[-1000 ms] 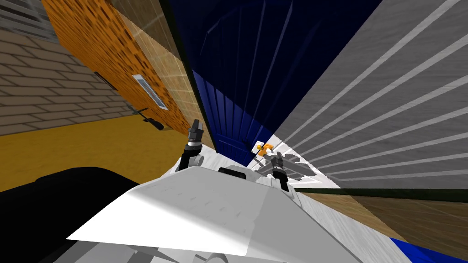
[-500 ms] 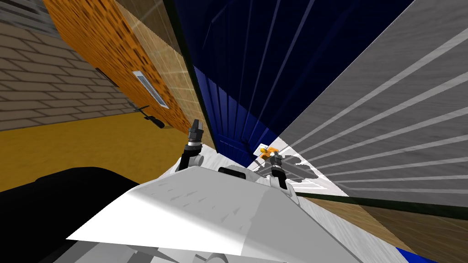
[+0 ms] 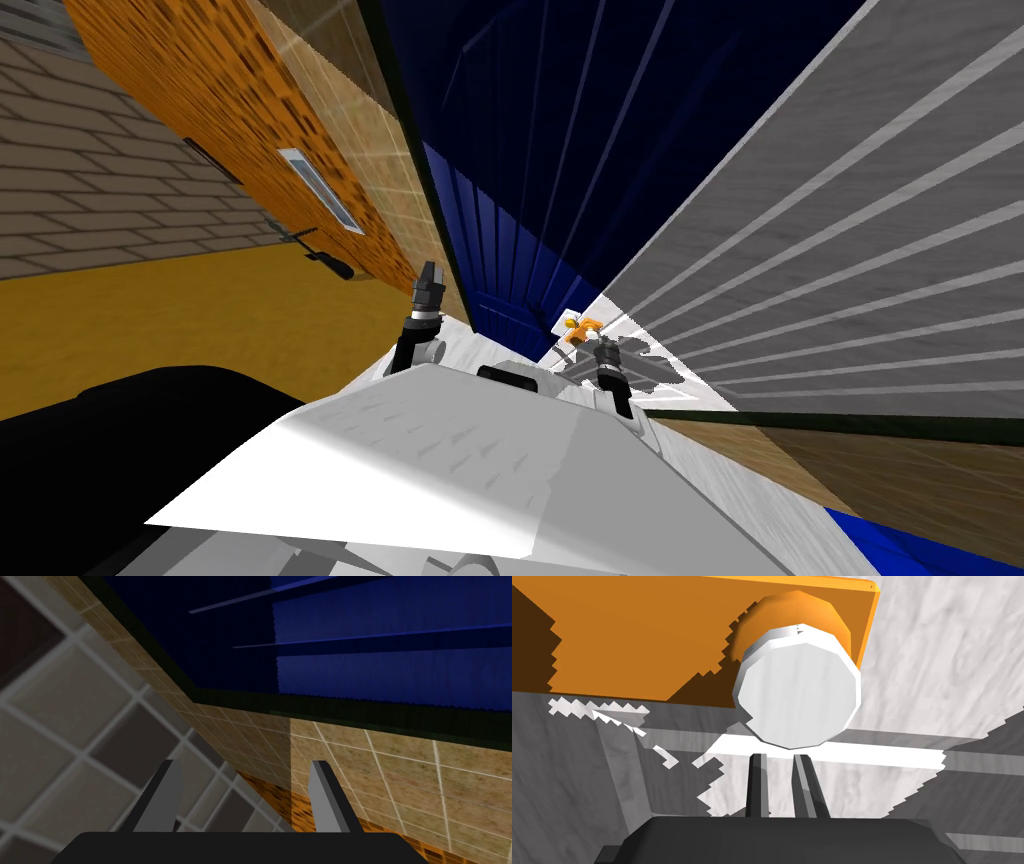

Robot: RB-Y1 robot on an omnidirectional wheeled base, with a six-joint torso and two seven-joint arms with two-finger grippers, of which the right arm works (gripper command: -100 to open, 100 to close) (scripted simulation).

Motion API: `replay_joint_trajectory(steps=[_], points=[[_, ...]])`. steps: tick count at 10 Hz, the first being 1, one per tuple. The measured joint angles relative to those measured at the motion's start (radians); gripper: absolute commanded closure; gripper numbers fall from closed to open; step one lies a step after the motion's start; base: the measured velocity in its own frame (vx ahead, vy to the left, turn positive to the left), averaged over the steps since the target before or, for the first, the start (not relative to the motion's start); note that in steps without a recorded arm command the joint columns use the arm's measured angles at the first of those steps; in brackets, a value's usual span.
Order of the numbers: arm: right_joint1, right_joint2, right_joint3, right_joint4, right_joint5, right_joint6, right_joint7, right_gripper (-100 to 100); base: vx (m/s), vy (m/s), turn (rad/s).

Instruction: Pull the door open

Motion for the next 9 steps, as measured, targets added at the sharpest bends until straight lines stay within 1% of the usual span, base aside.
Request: replay_joint_trajectory(steps=[1,3,4,6,7,8,9], points=[[0.014,-0.009,-0.011,0.007,-0.003,0.003,-0.005,-100,-0.175,0.011,-0.047],[0.032,-0.013,-0.010,-0.003,-0.002,-0.001,-0.014,-100,-0.161,0.043,0.018],[0.037,-0.013,-0.005,-0.011,0.000,-0.004,-0.018,-100,-0.188,0.116,0.053],[0.046,-0.011,0.014,-0.036,0.005,-0.006,-0.030,-100,-0.172,0.149,0.081],[0.048,-0.010,0.027,-0.045,0.008,-0.012,-0.036,-100,-0.064,0.073,0.011],[0.048,-0.010,0.029,-0.046,0.009,-0.014,-0.038,-100,-0.029,-0.018,-0.141],[0.064,-0.009,0.016,-0.047,0.007,-0.012,-0.035,-100,-0.021,-0.070,-0.171]])
